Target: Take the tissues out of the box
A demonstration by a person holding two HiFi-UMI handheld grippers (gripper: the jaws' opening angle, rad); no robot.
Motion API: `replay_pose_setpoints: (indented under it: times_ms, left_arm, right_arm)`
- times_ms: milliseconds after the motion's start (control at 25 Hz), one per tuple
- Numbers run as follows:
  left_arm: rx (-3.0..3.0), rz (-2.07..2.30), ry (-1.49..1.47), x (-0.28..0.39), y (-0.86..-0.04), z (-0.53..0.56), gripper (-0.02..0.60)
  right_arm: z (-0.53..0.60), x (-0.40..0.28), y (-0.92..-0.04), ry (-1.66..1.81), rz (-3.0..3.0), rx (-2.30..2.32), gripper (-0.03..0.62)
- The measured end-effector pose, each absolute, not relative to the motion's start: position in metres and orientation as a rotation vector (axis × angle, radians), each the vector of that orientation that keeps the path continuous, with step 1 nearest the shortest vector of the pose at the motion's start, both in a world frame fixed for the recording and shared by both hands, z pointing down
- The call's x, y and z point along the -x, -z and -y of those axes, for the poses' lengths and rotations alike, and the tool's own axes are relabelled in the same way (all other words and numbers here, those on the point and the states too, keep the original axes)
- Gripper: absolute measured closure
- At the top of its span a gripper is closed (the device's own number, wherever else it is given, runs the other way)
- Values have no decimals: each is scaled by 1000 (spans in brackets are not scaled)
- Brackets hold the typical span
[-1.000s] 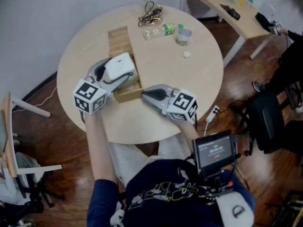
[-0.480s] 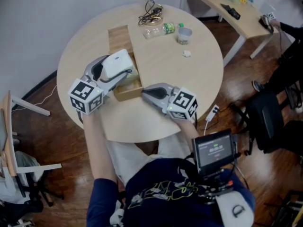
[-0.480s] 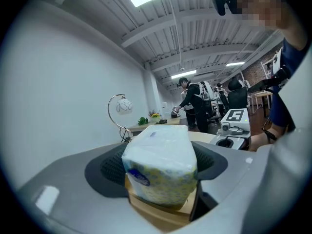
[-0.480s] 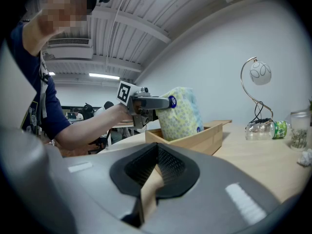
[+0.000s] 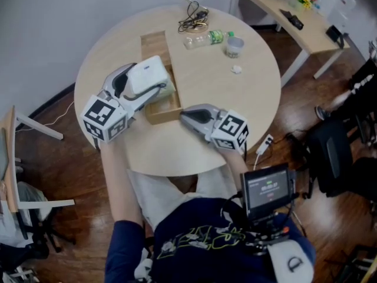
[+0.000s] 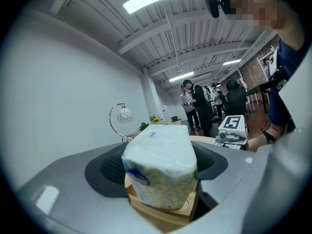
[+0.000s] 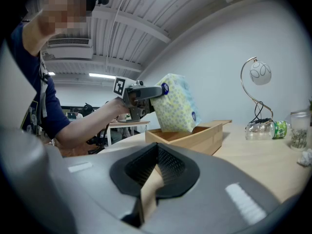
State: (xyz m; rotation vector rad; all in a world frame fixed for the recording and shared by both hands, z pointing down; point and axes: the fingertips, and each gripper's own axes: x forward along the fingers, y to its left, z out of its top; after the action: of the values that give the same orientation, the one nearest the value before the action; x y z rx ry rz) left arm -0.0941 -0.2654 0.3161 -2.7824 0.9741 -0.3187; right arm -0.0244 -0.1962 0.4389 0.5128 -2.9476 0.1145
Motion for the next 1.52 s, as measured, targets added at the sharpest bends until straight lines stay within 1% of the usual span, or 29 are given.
replay_pose_setpoints:
  times_ms: [680,960,1320,1520]
  left_arm:
    - [2671,-1107,345,128,-291,240,196]
    - [2633,-1173,443,143,-302,235,196]
    - [2583,-1252,500,174,-310,226,196]
    - [2622,-1279,484,191,-320,222,196]
  right_arm:
    - [197,24,-442,-118,2941,-512,597]
    - [198,23,-444,-113,2935,-507,597]
    - [198,24,-442,-122,2945,-515,597]
    - [197,24,-440,-120,2945,-515,597]
